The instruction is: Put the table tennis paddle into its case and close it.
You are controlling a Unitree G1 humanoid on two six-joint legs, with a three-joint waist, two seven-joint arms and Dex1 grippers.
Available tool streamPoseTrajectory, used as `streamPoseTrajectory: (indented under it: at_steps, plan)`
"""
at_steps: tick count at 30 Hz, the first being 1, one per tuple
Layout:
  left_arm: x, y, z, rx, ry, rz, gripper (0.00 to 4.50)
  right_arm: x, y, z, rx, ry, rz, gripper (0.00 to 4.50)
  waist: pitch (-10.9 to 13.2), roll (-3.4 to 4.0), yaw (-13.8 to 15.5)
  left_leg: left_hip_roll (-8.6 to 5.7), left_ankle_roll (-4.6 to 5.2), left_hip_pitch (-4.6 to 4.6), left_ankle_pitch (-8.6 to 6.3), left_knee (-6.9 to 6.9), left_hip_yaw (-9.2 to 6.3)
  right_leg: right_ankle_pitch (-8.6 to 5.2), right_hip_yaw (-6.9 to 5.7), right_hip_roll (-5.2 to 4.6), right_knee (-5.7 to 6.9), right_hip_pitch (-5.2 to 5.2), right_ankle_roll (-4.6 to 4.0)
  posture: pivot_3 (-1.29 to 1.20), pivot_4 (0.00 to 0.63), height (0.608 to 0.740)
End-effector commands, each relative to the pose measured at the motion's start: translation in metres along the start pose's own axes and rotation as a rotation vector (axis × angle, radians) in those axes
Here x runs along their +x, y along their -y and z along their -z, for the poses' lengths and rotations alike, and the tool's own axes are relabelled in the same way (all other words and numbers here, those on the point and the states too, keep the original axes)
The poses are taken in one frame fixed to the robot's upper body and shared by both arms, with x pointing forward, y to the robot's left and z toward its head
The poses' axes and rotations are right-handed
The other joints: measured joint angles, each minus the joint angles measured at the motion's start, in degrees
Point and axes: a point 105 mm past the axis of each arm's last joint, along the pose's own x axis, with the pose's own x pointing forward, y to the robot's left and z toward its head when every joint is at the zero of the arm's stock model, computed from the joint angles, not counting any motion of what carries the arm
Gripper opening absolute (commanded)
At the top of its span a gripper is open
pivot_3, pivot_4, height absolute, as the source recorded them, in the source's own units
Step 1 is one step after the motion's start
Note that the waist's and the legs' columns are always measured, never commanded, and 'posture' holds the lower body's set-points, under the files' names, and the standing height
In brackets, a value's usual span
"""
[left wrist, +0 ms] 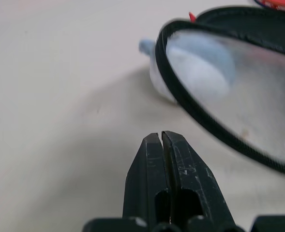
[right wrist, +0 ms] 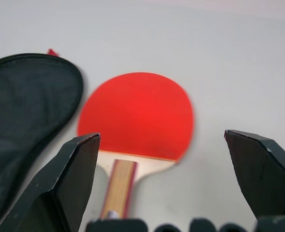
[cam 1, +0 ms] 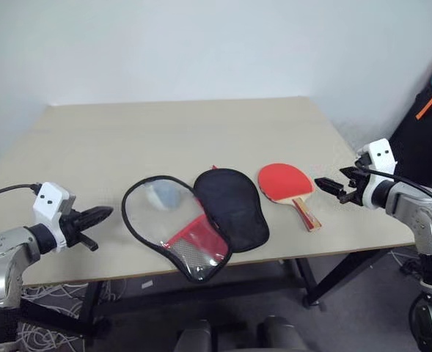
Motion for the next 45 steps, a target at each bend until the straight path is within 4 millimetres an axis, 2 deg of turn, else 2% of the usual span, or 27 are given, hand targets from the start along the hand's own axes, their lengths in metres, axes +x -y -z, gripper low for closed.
streamPoseTrajectory:
  at_steps: [1, 4, 6, 10, 14, 18, 21, 24, 30, 32, 34, 37, 41, 45]
  plan:
    - [0.002, 0.004, -0.029, 0.063, 0.089, -0.002, 0.00, -0.005, 0.002, -0.017, -0.041, 0.036, -0.020, 4.47, 0.00, 0.00, 0.00, 0.01, 0.00, 0.00, 0.00, 0.00, 0.00, 0.01, 0.00, 0.01, 0.00, 0.00, 0.02, 0.00, 0.000, 0.739]
    - [0.003, 0.006, -0.037, 0.081, 0.134, -0.003, 0.00, 0.001, -0.005, -0.005, -0.059, -0.055, -0.072, 4.47, 0.00, 0.01, 0.04, -0.02, 0.00, 0.00, 0.00, 0.02, 0.01, 0.01, 0.02, 0.01, 0.00, 0.02, 0.02, 0.00, 0.000, 0.739]
    - [0.007, 0.014, -0.037, 0.072, 0.140, 0.018, 0.00, 0.003, -0.003, 0.002, -0.050, -0.089, -0.088, 4.47, -0.01, -0.01, 0.04, -0.01, 0.00, 0.03, 0.00, 0.04, -0.01, 0.00, 0.01, 0.01, 0.00, 0.05, 0.00, 0.00, 0.000, 0.739]
    - [0.010, 0.030, -0.034, 0.042, 0.132, 0.080, 0.00, 0.020, -0.009, 0.022, -0.006, -0.162, -0.093, 4.47, -0.01, -0.03, 0.03, -0.02, 0.01, 0.02, 0.00, 0.05, 0.00, 0.00, 0.01, 0.01, -0.01, 0.06, 0.00, 0.00, 0.000, 0.739]
    - [0.012, 0.030, -0.035, 0.026, 0.125, 0.097, 0.00, 0.042, -0.022, 0.046, 0.019, -0.207, -0.103, 4.47, -0.01, -0.03, 0.01, -0.02, 0.01, 0.02, 0.00, 0.04, -0.01, 0.02, 0.01, 0.04, 0.00, 0.06, 0.02, 0.00, 0.000, 0.739]
    - [0.019, 0.025, -0.044, 0.037, 0.141, 0.106, 0.00, 0.058, -0.021, 0.066, 0.041, -0.249, -0.056, 4.47, -0.01, -0.03, 0.15, -0.05, 0.01, 0.01, 0.01, 0.08, -0.04, 0.03, 0.00, 0.05, 0.00, 0.09, 0.04, 0.00, 0.000, 0.739]
    - [0.023, 0.025, -0.043, 0.040, 0.139, 0.111, 0.00, 0.065, -0.018, 0.079, 0.078, -0.278, -0.004, 4.47, -0.10, -0.15, -0.04, -0.07, 0.01, 0.09, 0.01, 0.11, -0.04, 0.09, 0.02, 0.04, -0.01, 0.20, 0.14, 0.00, 0.000, 0.739]
    - [0.025, 0.028, -0.042, 0.042, 0.138, 0.124, 0.00, 0.068, -0.014, 0.086, 0.103, -0.285, 0.054, 3.94, -0.21, -0.29, -0.06, -0.05, 0.01, 0.16, 0.00, 0.09, -0.04, 0.09, 0.02, 0.05, -0.02, 0.24, 0.15, 0.00, 0.000, 0.739]
    - [0.028, 0.026, -0.038, 0.042, 0.140, 0.114, 0.00, 0.067, -0.011, 0.089, 0.137, -0.295, 0.152, 1.89, -0.48, -0.69, -0.04, -0.02, 0.00, 0.30, 0.00, 0.10, -0.07, 0.04, 0.00, 0.05, -0.02, 0.39, 0.05, 0.00, 0.000, 0.739]
    - [0.028, 0.027, -0.037, 0.042, 0.141, 0.112, 0.00, 0.067, -0.009, 0.087, 0.153, -0.284, 0.184, 1.57, -0.60, -0.87, -0.01, -0.02, 0.00, 0.35, 0.00, 0.11, -0.07, 0.04, 0.01, 0.04, -0.02, 0.44, 0.04, 0.00, 0.000, 0.739]
    - [0.029, 0.026, -0.036, 0.041, 0.141, 0.109, 0.00, 0.068, -0.006, 0.079, 0.164, -0.249, 0.217, 1.50, -0.66, -0.96, -0.01, -0.02, 0.00, 0.38, 0.00, 0.12, -0.09, 0.04, 0.00, 0.03, -0.03, 0.44, 0.03, 0.00, 0.000, 0.739]
    - [0.031, 0.027, -0.032, 0.039, 0.134, 0.106, 0.00, 0.074, -0.011, 0.043, 0.208, -0.108, 0.235, 1.50, -0.70, -1.01, -0.03, -0.03, 0.00, 0.37, 0.00, 0.11, -0.06, 0.06, 0.01, 0.00, -0.03, 0.44, 0.02, 0.00, 0.000, 0.739]
    - [0.033, 0.027, -0.031, 0.036, 0.133, 0.110, 0.00, 0.083, -0.054, 0.009, 0.198, -0.031, 0.103, 1.50, -0.36, -0.43, -0.09, -0.02, 0.01, 0.06, 0.01, 0.08, -0.05, 0.14, 0.03, 0.02, 0.02, 0.11, 0.10, 0.00, 0.000, 0.739]
    - [0.036, 0.026, -0.031, 0.035, 0.134, 0.111, 0.00, 0.089, -0.095, -0.005, 0.186, -0.040, 0.012, 1.50, -0.33, -0.34, -0.84, 0.02, 0.01, -0.08, 0.02, -0.19, -0.01, 0.16, 0.14, 0.16, 0.17, -0.25, 0.16, 0.00, 0.000, 0.739]
